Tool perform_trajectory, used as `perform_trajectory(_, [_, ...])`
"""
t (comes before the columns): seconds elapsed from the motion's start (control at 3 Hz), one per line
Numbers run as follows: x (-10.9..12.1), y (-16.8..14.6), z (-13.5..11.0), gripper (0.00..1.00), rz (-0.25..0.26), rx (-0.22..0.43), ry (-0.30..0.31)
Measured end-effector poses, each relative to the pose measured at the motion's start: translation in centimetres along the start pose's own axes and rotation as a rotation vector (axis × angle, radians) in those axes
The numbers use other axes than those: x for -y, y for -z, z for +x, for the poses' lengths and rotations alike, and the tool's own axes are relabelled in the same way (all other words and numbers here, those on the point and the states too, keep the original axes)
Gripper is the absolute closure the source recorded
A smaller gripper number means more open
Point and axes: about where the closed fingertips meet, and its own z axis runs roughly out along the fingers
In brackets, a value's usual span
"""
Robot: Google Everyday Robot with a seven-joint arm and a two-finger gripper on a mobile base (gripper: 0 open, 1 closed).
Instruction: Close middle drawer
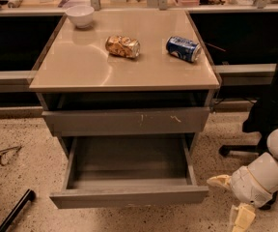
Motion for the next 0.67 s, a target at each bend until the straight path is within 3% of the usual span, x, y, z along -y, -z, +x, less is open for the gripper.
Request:
perform_trajectory(0.33, [0.0,0.0,0.0,0.0,0.0,0.0,0.0])
perform_trajectory(0.67, [0.6,-1.1,0.3,0.0,0.001,0.04,0.03])
